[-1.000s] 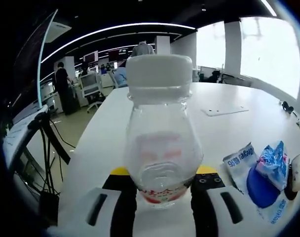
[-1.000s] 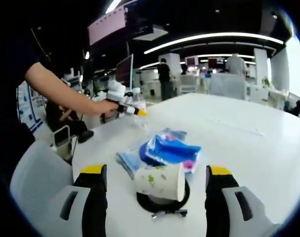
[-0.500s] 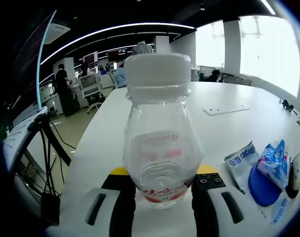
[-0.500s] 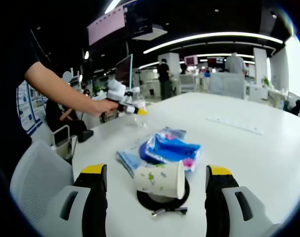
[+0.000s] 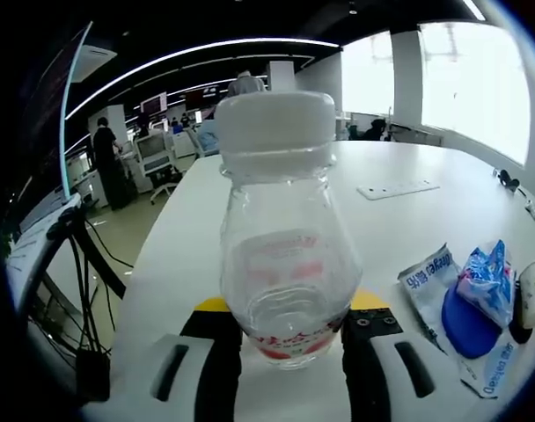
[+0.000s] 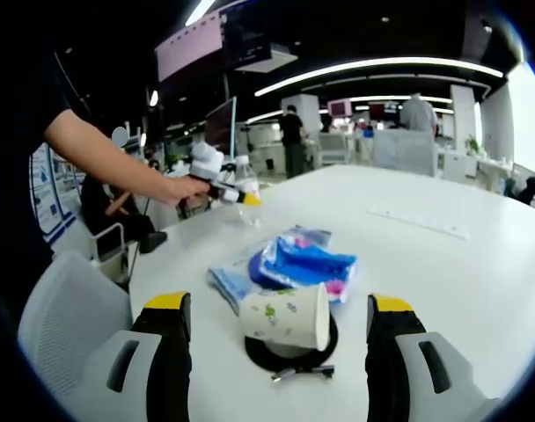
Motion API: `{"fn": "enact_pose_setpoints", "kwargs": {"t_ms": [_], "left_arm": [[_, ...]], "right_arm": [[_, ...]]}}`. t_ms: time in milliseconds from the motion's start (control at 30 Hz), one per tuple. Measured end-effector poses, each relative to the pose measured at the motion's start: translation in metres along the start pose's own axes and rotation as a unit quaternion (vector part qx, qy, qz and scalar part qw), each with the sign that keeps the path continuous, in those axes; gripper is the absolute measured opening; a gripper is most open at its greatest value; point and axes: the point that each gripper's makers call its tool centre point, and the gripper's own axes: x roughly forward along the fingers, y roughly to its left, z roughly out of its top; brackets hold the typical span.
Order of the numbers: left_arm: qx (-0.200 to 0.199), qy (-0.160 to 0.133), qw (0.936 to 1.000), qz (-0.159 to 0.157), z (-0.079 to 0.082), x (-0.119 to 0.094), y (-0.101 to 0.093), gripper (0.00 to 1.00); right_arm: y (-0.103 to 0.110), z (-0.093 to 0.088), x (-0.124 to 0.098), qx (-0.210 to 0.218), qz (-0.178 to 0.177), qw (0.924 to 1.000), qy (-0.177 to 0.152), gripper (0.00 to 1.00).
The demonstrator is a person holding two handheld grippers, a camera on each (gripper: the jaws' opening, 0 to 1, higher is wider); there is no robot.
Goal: Arrange the tabletop items into an orderly group along one side of the table until the central work area is clear of visible clutter.
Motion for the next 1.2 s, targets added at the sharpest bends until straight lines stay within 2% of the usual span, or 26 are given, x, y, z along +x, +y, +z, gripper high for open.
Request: {"fn": "enact_pose_setpoints", "kwargs": {"t_ms": [67, 200, 467, 900, 1200], "left_arm": [[-0.009, -0.016, 0.9998, -0.002, 0.006, -0.002, -0.001, 0.47], [-0.002, -0.013, 0.9999, -0.001, 0.007, -0.006, -0.002, 0.56], [-0.002, -0.009, 0.9999, 0.013, 0.002, -0.021, 0.001, 0.59], [0.004, -0.007, 1.0, 0.003, 0.0, -0.04, -0.014, 0.68], [0.021, -0.008, 0.9996, -0.017, 0.0, -0.049, -0.03, 0.86]], "right_arm": [[0.0, 0.0, 0.0, 0.002, 0.0, 1.0, 0.0, 0.8], [0.002, 0.002, 0.002, 0.0, 0.002, 1.0, -0.002, 0.8], [0.004, 0.009, 0.003, -0.009, 0.007, 0.9999, -0.004, 0.8], [0.002, 0.013, -0.002, -0.016, -0.005, 0.9999, -0.004, 0.86], [0.007, 0.016, -0.004, -0.01, -0.01, 0.9998, -0.01, 0.93]]}}
